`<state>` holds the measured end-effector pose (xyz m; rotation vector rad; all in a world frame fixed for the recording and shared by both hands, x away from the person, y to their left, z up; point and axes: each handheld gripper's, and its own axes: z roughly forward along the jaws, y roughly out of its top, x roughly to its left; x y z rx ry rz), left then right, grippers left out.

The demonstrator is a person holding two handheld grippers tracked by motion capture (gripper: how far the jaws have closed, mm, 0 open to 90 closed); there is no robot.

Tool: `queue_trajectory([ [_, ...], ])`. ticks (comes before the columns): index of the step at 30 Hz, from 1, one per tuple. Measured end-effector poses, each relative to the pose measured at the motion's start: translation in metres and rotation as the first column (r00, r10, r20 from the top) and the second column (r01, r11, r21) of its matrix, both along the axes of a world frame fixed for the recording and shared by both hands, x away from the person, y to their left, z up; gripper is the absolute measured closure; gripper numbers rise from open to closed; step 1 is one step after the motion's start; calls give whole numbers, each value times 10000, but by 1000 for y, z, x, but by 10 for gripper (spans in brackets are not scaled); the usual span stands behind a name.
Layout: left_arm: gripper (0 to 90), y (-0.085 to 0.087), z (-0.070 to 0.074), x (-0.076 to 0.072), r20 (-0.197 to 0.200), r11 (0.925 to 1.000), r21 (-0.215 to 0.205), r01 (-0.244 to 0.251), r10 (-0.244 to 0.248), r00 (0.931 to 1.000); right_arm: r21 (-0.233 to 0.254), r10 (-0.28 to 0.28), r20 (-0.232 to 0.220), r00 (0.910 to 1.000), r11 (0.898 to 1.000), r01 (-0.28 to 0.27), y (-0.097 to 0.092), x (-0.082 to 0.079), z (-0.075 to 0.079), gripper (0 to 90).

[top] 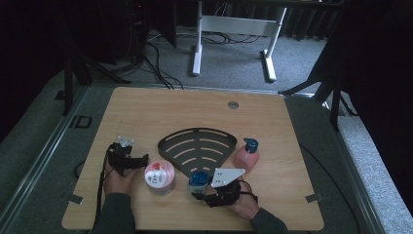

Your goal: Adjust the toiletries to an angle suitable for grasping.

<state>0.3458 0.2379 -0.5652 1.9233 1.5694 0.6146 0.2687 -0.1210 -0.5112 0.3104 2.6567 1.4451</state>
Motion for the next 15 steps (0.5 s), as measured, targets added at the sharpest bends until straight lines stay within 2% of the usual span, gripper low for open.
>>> queue_trajectory([
  [7, 12, 0, 0, 0, -1, 10000, 1, 1, -1, 10000, 3, -146, 23, 9999, 9999, 146, -4, -2, 0, 524],
  [15, 12, 0, 0, 0, -1, 10000, 1, 1, -1, 10000, -29, -674, 45, 9977, 9977, 674, -22, -3, 1, 526],
])
